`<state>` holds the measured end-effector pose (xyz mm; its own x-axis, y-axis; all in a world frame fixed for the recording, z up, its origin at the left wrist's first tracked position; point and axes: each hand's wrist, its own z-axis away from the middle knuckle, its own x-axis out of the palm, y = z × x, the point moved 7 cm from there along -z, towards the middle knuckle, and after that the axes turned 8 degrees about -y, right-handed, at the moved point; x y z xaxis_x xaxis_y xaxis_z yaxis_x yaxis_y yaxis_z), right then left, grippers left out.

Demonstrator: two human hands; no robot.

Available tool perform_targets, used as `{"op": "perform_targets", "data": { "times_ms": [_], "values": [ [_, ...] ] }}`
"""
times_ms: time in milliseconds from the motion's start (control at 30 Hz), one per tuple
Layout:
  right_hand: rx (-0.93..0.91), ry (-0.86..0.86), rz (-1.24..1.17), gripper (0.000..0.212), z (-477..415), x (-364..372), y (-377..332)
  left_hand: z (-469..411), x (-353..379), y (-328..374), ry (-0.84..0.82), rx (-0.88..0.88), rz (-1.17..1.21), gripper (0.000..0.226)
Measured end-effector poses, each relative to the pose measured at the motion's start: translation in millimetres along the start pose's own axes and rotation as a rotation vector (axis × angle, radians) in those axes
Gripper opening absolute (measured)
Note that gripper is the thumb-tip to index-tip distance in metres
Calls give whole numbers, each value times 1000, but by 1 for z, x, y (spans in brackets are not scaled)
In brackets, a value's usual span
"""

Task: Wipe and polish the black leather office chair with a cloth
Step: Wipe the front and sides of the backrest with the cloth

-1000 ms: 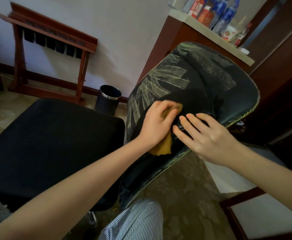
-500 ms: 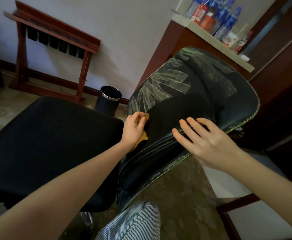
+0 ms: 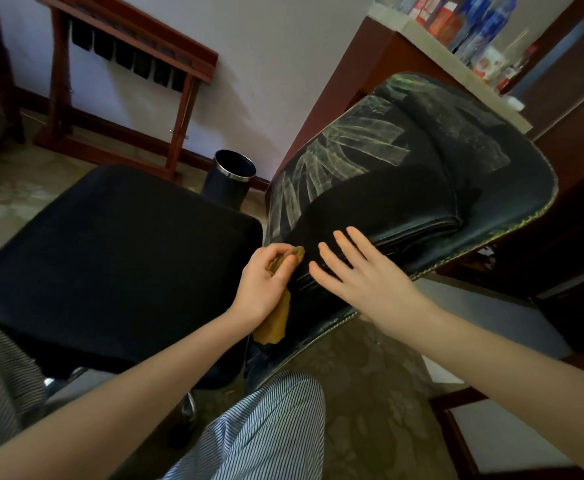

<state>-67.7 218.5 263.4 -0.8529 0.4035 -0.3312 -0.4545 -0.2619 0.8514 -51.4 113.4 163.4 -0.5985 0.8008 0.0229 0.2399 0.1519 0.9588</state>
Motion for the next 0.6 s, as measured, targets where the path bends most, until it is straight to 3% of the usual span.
{"op": "perform_targets", "data": {
  "times_ms": [133,333,433,600],
  "values": [
    [-7,-32,-51,94,-3,7,7,-19,5,17,-29,90,-27,15],
    [-19,124,-25,55,-6,7,5,-73,18,28,-21,208,-95,20],
    [-33,180,-11,44,-6,4,5,-88,17,5,-15,130,-87,21],
    [-57,206,2,53,-4,7,4,-91,10,-51,41,-108,-35,22]
  ]
}}
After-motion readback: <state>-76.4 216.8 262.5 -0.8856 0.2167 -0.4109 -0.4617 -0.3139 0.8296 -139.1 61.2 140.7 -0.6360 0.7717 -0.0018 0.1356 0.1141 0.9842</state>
